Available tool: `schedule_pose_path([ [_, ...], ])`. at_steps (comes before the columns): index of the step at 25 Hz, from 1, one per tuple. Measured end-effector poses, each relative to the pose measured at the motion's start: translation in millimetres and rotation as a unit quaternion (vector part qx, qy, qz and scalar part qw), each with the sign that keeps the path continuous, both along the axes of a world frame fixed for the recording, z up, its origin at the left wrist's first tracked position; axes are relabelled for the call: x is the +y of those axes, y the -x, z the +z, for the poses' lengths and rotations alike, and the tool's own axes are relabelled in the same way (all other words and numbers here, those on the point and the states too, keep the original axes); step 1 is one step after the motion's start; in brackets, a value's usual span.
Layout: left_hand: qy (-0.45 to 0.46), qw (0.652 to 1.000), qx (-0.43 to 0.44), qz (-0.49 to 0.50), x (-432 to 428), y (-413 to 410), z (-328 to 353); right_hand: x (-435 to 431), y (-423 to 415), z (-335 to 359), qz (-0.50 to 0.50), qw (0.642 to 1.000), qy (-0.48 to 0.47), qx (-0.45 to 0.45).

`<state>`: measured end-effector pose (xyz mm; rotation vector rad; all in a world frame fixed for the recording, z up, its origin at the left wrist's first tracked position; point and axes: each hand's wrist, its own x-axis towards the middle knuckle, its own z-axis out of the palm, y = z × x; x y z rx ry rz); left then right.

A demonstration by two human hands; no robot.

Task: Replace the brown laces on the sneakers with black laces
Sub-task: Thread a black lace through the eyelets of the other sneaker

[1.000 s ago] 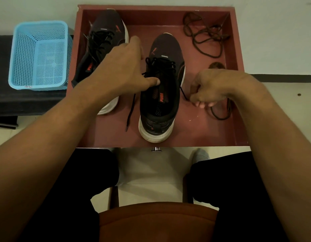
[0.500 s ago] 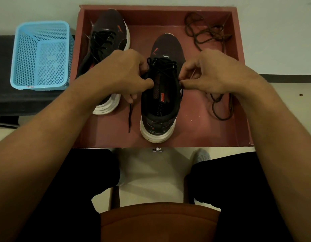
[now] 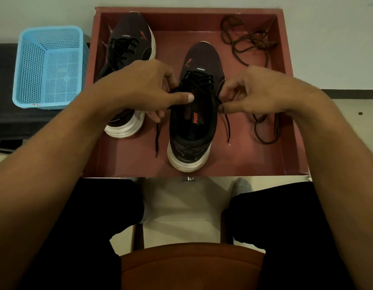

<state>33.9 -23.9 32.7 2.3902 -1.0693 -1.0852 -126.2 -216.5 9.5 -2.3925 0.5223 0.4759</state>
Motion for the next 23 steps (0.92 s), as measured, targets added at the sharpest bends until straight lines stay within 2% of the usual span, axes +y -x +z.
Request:
schedule_pose_path([
  [2,0.026,1.000,0.016,0.003,2,-4,1,2,1,4,-0.024,0.996,-0.060,-0.067],
  [4,0.047,0.999,0.025,0.012,3,-8,-3,3,0,4,-0.021,0.994,-0.071,-0.086],
  [10,0.067,0.997,-0.017,0.027,2,-14,-8,-1,1,0,-0.011,0.995,-0.062,-0.071],
  [14,0.081,0.996,-0.011,0.045,3,-16,-8,-7,4,1,-0.012,0.999,-0.036,-0.038],
  [18,0.065,0.997,-0.005,0.040,4,-18,-8,-10,6,3,-0.039,0.998,-0.036,-0.017],
  [23,0.057,0.997,-0.040,0.026,4,-20,-10,-9,7,6,-0.084,0.995,-0.044,-0.018],
])
